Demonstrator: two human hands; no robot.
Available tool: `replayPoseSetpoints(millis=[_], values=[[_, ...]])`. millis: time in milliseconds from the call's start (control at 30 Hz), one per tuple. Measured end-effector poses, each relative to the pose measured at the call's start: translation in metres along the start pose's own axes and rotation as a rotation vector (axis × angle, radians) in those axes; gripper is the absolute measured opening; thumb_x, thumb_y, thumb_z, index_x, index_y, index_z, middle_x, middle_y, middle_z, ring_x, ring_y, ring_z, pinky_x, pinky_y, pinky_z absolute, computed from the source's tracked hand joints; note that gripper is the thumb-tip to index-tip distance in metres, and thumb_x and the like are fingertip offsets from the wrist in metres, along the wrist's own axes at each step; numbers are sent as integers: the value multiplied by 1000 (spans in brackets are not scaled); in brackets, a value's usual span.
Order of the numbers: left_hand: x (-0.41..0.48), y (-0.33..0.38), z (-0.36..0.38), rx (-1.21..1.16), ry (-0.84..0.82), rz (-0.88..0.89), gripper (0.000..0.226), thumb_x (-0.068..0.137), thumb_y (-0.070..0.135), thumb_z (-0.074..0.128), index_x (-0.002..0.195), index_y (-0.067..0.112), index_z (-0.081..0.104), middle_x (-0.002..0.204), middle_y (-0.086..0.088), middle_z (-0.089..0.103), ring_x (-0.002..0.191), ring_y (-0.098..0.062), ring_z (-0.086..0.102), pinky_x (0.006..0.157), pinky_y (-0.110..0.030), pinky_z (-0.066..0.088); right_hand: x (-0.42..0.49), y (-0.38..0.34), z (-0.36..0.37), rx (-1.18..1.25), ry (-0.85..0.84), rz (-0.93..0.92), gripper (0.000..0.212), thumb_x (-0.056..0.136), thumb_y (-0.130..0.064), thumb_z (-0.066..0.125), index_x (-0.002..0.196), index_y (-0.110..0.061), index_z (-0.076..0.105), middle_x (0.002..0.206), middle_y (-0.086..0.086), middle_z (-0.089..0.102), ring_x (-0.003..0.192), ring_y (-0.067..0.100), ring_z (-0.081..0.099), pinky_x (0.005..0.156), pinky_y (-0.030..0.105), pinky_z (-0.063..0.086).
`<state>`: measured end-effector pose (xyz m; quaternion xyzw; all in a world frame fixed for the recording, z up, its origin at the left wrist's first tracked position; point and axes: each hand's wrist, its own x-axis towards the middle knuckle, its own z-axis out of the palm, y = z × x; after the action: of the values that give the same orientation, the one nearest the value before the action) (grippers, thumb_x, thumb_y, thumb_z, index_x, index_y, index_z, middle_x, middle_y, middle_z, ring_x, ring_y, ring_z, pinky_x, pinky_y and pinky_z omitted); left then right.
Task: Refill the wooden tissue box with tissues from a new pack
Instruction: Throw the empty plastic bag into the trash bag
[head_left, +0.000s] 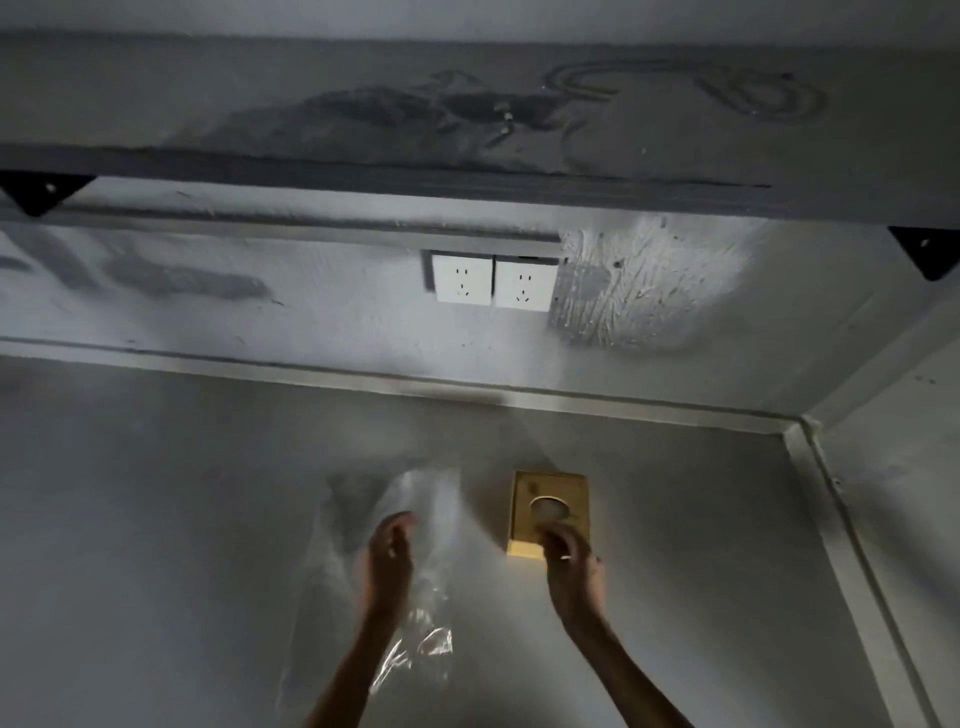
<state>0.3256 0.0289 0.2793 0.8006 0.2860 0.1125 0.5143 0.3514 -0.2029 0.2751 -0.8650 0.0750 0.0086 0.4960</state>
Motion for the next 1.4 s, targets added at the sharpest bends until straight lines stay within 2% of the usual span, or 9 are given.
replayPoseSetpoints(millis=[100, 233, 333, 500, 633, 900, 1133, 1333, 1400], values=[[3, -46, -67, 211, 251, -151, 28, 88, 4, 49, 113, 3, 63, 113, -20, 66, 103, -38, 62, 88, -43, 46, -18, -11, 36, 135, -381, 299, 30, 82, -42, 59, 92, -17, 72, 79, -1, 72, 69, 15, 64, 64, 29, 49], [-4, -119, -116, 302, 74, -541, 61, 87, 27, 65, 140, 9, 39, 133, -27, 52, 115, -46, 53, 99, -51, 42, -43, -14, 78, 90, -551, 490, 25, 93, -35, 58, 109, -16, 62, 94, 6, 66, 81, 20, 63, 60, 25, 45], [-15, -137, -125, 108, -90, -601, 67, 87, 13, 67, 143, 4, 31, 119, -28, 57, 92, -38, 63, 77, -39, 53, -57, -27, 99, 130, -600, 537, 27, 92, -34, 61, 115, -25, 49, 105, 7, 66, 86, 19, 64, 58, 21, 46], [-32, -121, -120, -187, -39, -715, 60, 72, -14, 56, 128, 2, 39, 61, -15, 52, 47, -19, 42, 35, -17, 34, -67, -38, 93, 193, -486, 369, 30, 91, 0, 54, 119, -8, 63, 72, 7, 63, 55, 15, 55, 46, 22, 44], [-45, -85, -111, -240, -77, -536, 52, 78, -23, 41, 121, 5, 44, 54, -9, 43, 30, -6, 38, 32, -15, 31, -85, -43, 37, 189, -247, 236, 27, 95, -4, 54, 114, -21, 64, 72, 11, 66, 48, 4, 57, 44, 21, 47], [-86, -4, -102, -178, -529, -96, 73, 72, -13, 50, 124, 38, 46, 72, -13, 51, 51, -18, 46, 47, -28, 44, -173, -35, -90, 236, 78, 199, 41, 89, 2, 60, 113, -32, 63, 80, 5, 76, 66, 19, 69, 61, 32, 56], [-156, 55, -66, 15, -504, 532, 52, 91, -9, 42, 122, 33, 51, 85, -3, 48, 62, -16, 51, 61, -21, 46, -249, -36, -144, 166, 560, 118, 36, 91, -9, 62, 116, -35, 62, 83, -14, 73, 49, 16, 65, 38, 26, 51], [-244, 87, -57, 72, -606, 839, 41, 95, -2, 45, 117, 31, 56, 97, -1, 47, 70, -9, 53, 62, -24, 49, -354, -3, -222, -17, 567, 61, 46, 91, 0, 60, 121, -36, 60, 88, -16, 73, 62, 1, 66, 52, 15, 50], [-275, 95, -58, 115, -655, 859, 47, 92, 1, 53, 129, 30, 50, 107, -2, 45, 82, -3, 54, 71, -31, 55, -389, -2, -250, -90, 589, 44, 41, 92, -8, 61, 116, -41, 61, 84, -12, 74, 51, 1, 61, 52, 9, 45]])
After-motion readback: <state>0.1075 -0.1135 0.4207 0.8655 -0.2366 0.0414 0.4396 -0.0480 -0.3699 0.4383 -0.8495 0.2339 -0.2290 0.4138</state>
